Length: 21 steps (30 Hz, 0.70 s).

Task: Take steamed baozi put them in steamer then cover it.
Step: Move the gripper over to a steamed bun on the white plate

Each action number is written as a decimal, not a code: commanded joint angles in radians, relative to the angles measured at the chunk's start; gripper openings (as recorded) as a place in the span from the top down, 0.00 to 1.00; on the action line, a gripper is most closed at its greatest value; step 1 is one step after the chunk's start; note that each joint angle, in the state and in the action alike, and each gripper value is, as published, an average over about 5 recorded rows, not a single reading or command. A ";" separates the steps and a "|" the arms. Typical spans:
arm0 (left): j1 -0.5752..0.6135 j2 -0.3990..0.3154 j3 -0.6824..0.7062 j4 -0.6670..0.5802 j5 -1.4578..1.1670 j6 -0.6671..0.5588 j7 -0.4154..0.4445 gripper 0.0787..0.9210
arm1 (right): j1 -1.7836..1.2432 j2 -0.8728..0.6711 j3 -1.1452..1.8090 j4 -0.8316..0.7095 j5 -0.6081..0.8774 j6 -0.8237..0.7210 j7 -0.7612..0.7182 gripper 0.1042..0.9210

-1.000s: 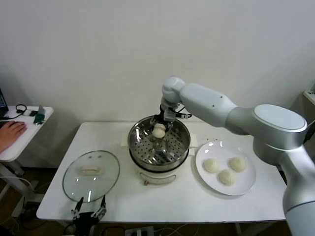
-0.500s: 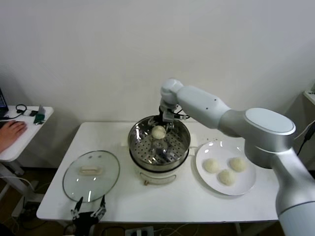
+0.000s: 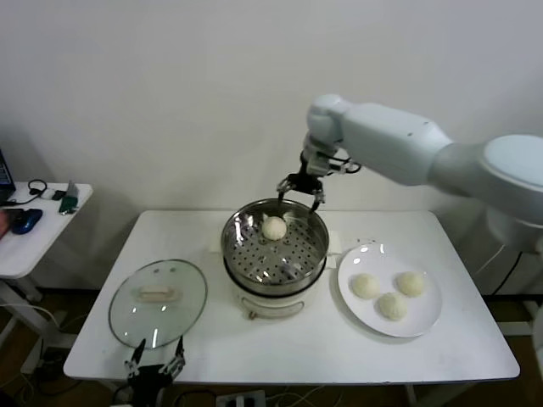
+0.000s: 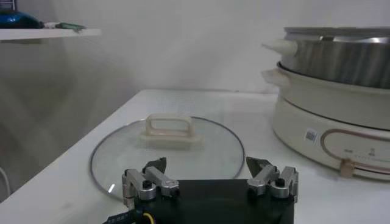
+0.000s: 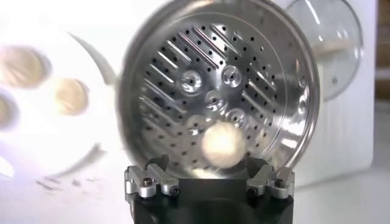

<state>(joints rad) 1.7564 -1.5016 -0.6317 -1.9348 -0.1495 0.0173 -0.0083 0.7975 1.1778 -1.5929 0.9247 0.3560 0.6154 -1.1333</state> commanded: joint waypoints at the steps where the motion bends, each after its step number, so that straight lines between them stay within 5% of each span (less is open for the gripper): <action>1: -0.001 0.004 0.003 -0.003 -0.001 -0.002 0.004 0.12 | 0.193 -0.226 -0.329 0.134 0.398 -0.465 -0.061 0.12; 11: -0.020 0.003 -0.001 -0.005 -0.010 0.003 0.005 0.12 | 0.101 -0.415 -0.403 0.374 0.407 -0.741 0.118 0.12; 21: -0.015 -0.002 -0.009 -0.011 -0.010 0.005 0.005 0.12 | -0.174 -0.389 -0.199 0.360 0.233 -0.847 0.255 0.12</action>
<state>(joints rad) 1.7413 -1.5029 -0.6414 -1.9429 -0.1599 0.0217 -0.0038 0.7465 0.8439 -1.8327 1.2302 0.6143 -0.0808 -0.9588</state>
